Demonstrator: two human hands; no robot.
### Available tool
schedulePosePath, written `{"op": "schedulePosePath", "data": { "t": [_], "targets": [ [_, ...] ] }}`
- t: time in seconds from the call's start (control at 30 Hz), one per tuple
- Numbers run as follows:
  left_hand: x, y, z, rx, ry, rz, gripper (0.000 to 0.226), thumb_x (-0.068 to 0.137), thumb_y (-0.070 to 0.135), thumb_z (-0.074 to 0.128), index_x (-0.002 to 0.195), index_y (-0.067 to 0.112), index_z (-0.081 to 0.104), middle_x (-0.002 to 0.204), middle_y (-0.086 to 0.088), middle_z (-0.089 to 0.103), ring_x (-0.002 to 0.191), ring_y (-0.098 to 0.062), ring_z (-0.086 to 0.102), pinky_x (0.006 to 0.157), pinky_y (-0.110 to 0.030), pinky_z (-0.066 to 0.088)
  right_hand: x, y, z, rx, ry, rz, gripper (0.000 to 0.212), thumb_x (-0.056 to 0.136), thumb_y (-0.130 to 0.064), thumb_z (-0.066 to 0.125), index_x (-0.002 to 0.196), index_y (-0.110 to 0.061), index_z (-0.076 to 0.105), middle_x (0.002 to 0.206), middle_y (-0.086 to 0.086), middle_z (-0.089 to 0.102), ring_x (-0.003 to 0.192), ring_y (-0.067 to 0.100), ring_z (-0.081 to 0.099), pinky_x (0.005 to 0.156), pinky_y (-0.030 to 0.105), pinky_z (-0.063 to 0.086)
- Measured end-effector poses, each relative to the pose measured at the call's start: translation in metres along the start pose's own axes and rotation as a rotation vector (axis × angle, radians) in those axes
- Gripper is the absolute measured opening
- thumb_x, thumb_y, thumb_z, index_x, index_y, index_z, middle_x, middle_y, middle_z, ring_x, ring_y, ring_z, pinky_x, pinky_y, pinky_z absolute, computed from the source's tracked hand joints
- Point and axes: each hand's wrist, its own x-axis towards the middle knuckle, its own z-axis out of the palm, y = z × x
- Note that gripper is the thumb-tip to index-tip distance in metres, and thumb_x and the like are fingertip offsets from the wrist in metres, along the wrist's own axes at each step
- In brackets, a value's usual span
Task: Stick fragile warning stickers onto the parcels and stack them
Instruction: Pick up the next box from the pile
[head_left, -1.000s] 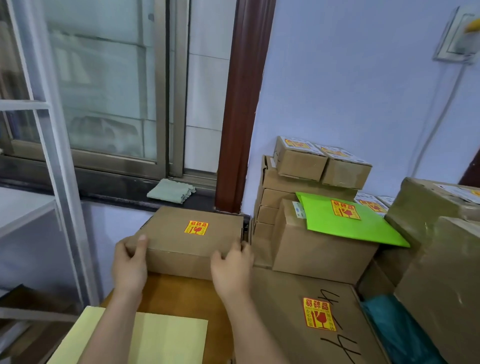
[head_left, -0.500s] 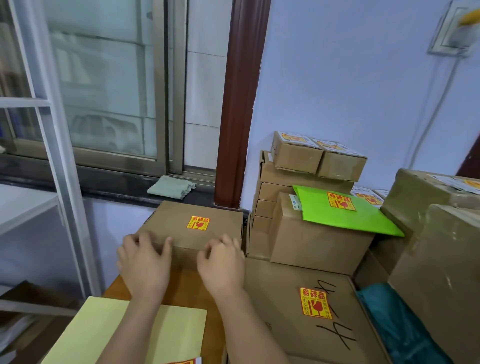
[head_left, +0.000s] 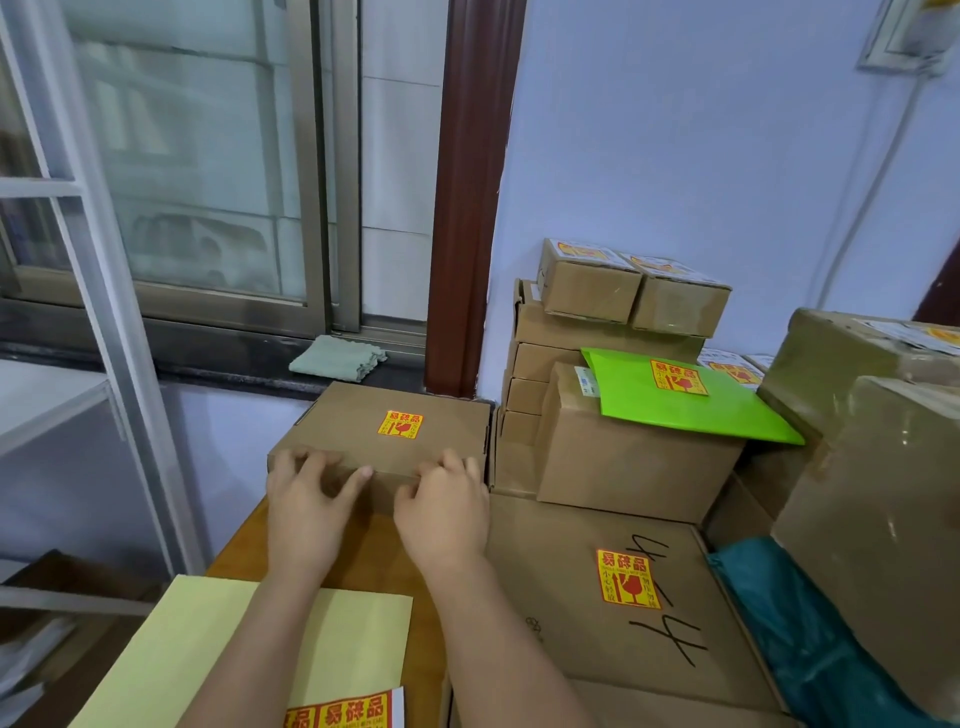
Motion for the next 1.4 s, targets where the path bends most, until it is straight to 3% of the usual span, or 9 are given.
{"op": "schedulePosePath", "data": {
  "t": [0.33, 0.6, 0.7, 0.8, 0.9, 1.0, 1.17, 1.27, 1.4],
  "targets": [
    [-0.001, 0.001, 0.004, 0.003, -0.009, 0.045, 0.041, 0.077, 0.031, 0.076, 0.105, 0.003, 0.069, 0.11, -0.01, 0.049, 0.112, -0.029, 0.045, 0.095, -0.046, 0.045, 0.001, -0.003, -0.001, -0.085, 0.046, 0.051, 0.035, 0.095, -0.027, 0.04, 0.113, -0.012, 0.065, 0.122, 0.002, 0.053, 0.118, 0.024, 0.039, 0.1, 0.04, 0.028],
    [-0.006, 0.008, 0.0, 0.001, -0.013, 0.044, 0.037, 0.081, 0.024, 0.073, 0.112, 0.003, 0.067, 0.115, -0.01, 0.05, 0.11, -0.03, 0.049, 0.092, -0.04, 0.045, 0.0, -0.006, -0.004, -0.092, 0.016, 0.038, 0.035, 0.094, -0.026, 0.041, 0.115, -0.008, 0.064, 0.124, 0.005, 0.053, 0.119, 0.024, 0.042, 0.098, 0.036, 0.032],
    [-0.002, 0.017, -0.013, 0.096, -0.128, 0.009, 0.041, 0.085, 0.021, 0.069, 0.121, 0.004, 0.062, 0.12, -0.009, 0.048, 0.112, -0.03, 0.051, 0.096, -0.041, 0.046, -0.006, -0.011, -0.009, -0.107, -0.031, 0.015, 0.037, 0.093, -0.029, 0.043, 0.114, -0.006, 0.064, 0.123, 0.007, 0.054, 0.119, 0.026, 0.042, 0.098, 0.036, 0.034],
    [0.001, 0.027, -0.029, 0.264, -0.388, -0.013, 0.053, 0.088, 0.027, 0.064, 0.135, 0.01, 0.049, 0.138, -0.007, 0.04, 0.123, -0.026, 0.045, 0.105, -0.037, 0.04, -0.015, -0.012, -0.022, -0.12, -0.113, 0.003, 0.041, 0.093, -0.033, 0.045, 0.115, -0.005, 0.063, 0.122, 0.01, 0.055, 0.118, 0.027, 0.044, 0.098, 0.036, 0.037],
    [-0.009, 0.046, -0.045, 0.288, -0.509, -0.01, 0.049, 0.088, 0.027, 0.06, 0.134, 0.012, 0.05, 0.139, -0.009, 0.044, 0.124, -0.026, 0.044, 0.103, -0.037, 0.041, -0.022, -0.011, -0.047, -0.076, -0.287, 0.047, 0.036, 0.094, -0.034, 0.046, 0.105, -0.005, 0.063, 0.111, 0.013, 0.061, 0.109, 0.031, 0.055, 0.083, 0.034, 0.044],
    [-0.032, 0.069, -0.058, 0.259, -0.346, 0.002, 0.041, 0.093, 0.022, 0.053, 0.133, 0.009, 0.05, 0.135, -0.011, 0.048, 0.119, -0.028, 0.049, 0.095, -0.037, 0.043, -0.038, 0.0, -0.068, 0.014, -0.25, 0.03, 0.026, 0.094, -0.03, 0.046, 0.086, -0.008, 0.059, 0.1, 0.011, 0.06, 0.099, 0.032, 0.06, 0.071, 0.031, 0.045],
    [-0.081, 0.099, -0.076, 0.266, -0.299, 0.127, 0.041, 0.095, 0.029, 0.05, 0.132, 0.012, 0.049, 0.133, -0.004, 0.049, 0.12, -0.023, 0.048, 0.088, -0.033, 0.046, -0.093, 0.031, -0.084, 0.024, -0.149, -0.091, 0.039, 0.093, -0.028, 0.044, 0.128, -0.017, 0.057, 0.134, 0.006, 0.051, 0.122, 0.028, 0.048, 0.093, 0.035, 0.044],
    [-0.112, 0.114, -0.082, 0.24, -0.342, 0.165, 0.039, 0.095, 0.033, 0.05, 0.128, 0.011, 0.05, 0.13, -0.002, 0.049, 0.119, -0.02, 0.046, 0.088, -0.032, 0.045, -0.126, 0.047, -0.1, -0.058, -0.127, -0.11, 0.043, 0.094, -0.028, 0.042, 0.135, -0.019, 0.05, 0.135, 0.003, 0.051, 0.125, 0.025, 0.046, 0.115, 0.039, 0.023],
    [-0.157, 0.124, -0.084, 0.205, -0.486, 0.157, 0.05, 0.094, 0.04, 0.05, 0.136, 0.013, 0.045, 0.135, -0.001, 0.045, 0.126, -0.021, 0.042, 0.094, -0.032, 0.041, -0.169, 0.069, -0.122, -0.13, -0.102, -0.117, 0.042, 0.097, -0.028, 0.041, 0.137, -0.016, 0.047, 0.135, 0.001, 0.05, 0.128, 0.02, 0.043, 0.119, 0.038, 0.01]
  ]
}}
